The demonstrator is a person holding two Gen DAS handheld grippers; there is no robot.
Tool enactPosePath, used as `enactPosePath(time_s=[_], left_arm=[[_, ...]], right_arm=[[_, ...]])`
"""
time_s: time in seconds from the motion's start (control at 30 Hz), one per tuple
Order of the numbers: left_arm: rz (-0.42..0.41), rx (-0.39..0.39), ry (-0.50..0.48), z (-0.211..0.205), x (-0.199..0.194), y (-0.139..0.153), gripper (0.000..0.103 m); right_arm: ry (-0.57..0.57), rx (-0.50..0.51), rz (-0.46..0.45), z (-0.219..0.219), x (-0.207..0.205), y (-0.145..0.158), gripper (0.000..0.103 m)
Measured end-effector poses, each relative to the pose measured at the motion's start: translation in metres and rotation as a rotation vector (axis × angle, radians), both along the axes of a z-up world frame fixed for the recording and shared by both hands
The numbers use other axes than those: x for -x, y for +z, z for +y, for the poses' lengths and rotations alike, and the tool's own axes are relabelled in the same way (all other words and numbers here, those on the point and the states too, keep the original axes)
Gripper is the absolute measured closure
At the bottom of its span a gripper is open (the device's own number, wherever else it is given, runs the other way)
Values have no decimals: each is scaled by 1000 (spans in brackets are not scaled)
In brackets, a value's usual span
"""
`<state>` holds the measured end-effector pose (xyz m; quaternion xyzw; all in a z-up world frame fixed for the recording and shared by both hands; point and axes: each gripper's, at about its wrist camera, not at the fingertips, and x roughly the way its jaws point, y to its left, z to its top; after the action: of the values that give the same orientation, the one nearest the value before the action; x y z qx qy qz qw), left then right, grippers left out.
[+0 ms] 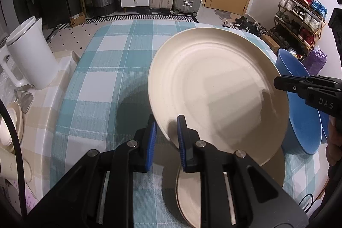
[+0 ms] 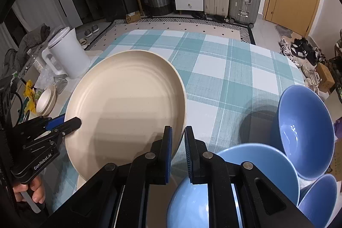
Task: Organize plates and bowls
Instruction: 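Carry the held cream plate past the blue bowls with both grippers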
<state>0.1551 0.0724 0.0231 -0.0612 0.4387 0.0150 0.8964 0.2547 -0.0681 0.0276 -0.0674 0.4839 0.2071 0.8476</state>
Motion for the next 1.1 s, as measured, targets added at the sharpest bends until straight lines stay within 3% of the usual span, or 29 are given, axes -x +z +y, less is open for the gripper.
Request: enactPosePath(time_s=[1.1], left_arm=[[-39, -24, -38, -16, 73, -7, 88]], right_arm=[[-25, -48, -83, -15, 92, 0, 89]])
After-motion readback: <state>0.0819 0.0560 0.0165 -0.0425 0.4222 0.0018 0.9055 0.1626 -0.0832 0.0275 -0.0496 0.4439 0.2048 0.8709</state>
